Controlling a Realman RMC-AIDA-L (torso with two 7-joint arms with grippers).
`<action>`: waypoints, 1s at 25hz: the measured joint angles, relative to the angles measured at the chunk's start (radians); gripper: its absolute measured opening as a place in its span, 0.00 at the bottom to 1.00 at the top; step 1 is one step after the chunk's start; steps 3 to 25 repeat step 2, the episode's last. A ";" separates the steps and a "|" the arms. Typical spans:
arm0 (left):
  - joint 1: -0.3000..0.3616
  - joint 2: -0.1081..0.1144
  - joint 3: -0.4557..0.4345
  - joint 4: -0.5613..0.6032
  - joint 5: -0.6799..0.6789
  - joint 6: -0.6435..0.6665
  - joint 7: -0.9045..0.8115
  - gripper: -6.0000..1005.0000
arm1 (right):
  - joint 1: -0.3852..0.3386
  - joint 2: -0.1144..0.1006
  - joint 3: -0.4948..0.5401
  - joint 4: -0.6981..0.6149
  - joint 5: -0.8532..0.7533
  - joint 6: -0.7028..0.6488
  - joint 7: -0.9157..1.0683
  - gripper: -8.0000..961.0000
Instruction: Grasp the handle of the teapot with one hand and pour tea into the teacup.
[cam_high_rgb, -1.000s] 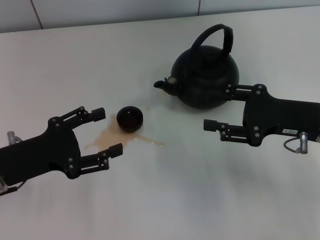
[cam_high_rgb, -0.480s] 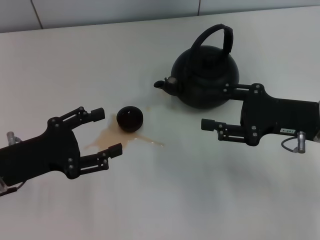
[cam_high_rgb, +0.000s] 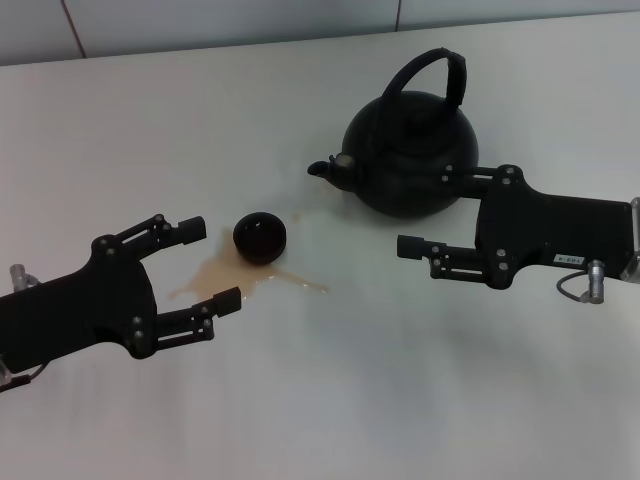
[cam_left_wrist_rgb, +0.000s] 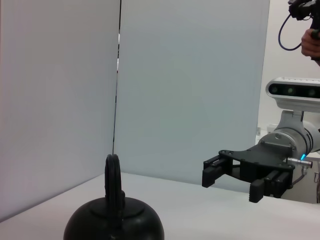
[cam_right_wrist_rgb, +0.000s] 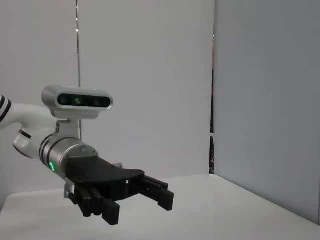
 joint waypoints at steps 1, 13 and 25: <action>0.000 0.000 -0.002 0.000 0.003 0.000 0.000 0.86 | 0.000 0.000 0.000 0.000 0.000 0.000 0.000 0.67; 0.000 0.000 -0.004 0.000 0.009 0.001 0.000 0.86 | 0.001 0.001 0.000 0.000 0.000 0.000 0.000 0.67; 0.000 0.000 -0.004 0.000 0.009 0.001 0.000 0.86 | 0.001 0.001 0.000 0.000 0.000 0.000 0.000 0.67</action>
